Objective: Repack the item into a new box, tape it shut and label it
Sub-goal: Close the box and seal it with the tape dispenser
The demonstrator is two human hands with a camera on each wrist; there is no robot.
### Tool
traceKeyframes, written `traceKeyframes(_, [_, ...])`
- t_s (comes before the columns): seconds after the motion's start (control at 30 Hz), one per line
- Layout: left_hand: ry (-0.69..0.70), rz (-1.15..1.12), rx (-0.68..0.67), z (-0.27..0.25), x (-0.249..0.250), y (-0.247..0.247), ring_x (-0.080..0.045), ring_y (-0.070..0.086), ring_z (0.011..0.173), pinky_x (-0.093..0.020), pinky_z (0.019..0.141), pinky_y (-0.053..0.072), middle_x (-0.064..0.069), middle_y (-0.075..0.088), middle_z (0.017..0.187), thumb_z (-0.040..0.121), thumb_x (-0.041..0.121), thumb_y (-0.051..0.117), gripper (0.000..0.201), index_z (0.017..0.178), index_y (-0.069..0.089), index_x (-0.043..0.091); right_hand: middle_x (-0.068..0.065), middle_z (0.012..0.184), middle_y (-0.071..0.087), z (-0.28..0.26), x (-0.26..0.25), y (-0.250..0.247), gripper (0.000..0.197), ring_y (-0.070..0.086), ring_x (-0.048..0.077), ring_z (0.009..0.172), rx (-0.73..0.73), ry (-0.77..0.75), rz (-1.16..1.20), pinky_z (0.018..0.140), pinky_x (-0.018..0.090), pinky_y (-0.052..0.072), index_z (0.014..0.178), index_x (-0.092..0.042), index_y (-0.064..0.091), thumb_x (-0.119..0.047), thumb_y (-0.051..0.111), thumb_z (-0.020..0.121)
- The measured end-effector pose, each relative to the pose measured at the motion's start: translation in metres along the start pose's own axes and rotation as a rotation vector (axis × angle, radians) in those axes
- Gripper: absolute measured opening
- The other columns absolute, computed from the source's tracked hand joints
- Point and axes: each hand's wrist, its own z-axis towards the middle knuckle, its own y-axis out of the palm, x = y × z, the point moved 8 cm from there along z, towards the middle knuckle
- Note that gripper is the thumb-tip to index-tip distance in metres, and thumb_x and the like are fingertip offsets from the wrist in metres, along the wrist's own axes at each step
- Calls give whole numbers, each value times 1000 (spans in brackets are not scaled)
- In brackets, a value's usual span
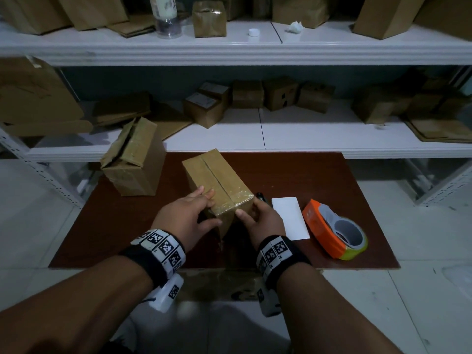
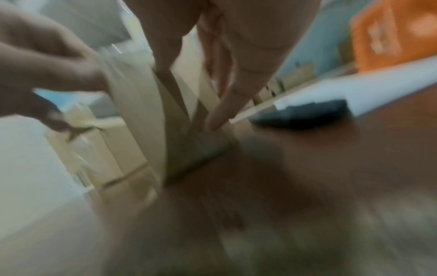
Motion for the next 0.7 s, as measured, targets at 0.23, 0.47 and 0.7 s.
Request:
traceKeyframes(0.23, [71,154,-44,4,27,-13,-12,36,136,-32,113,33,16,43,152,86,53,64,57,138,55,33,-4,121,64,-8,-4,-10,61,64,5,91,140,90,228,89,34,58,143,-17,48,-32,73,89])
traceKeyframes(0.47, [-37,37,59,27,-11,-45,-16,42,126,-40,102,30,13,56,132,87,67,45,49,117,68,36,3,148,52,-12,-15,1,71,61,13,118,44,69,355,79,19,54,150,-20,39,-31,74,89])
traceKeyframes(0.7, [-533,-502,30,56,-72,-33,-27,49,131,-38,107,39,-6,51,145,82,33,79,71,144,47,20,-17,128,51,-18,-25,22,96,62,7,109,-71,-11,247,95,37,56,150,-41,33,-51,85,70])
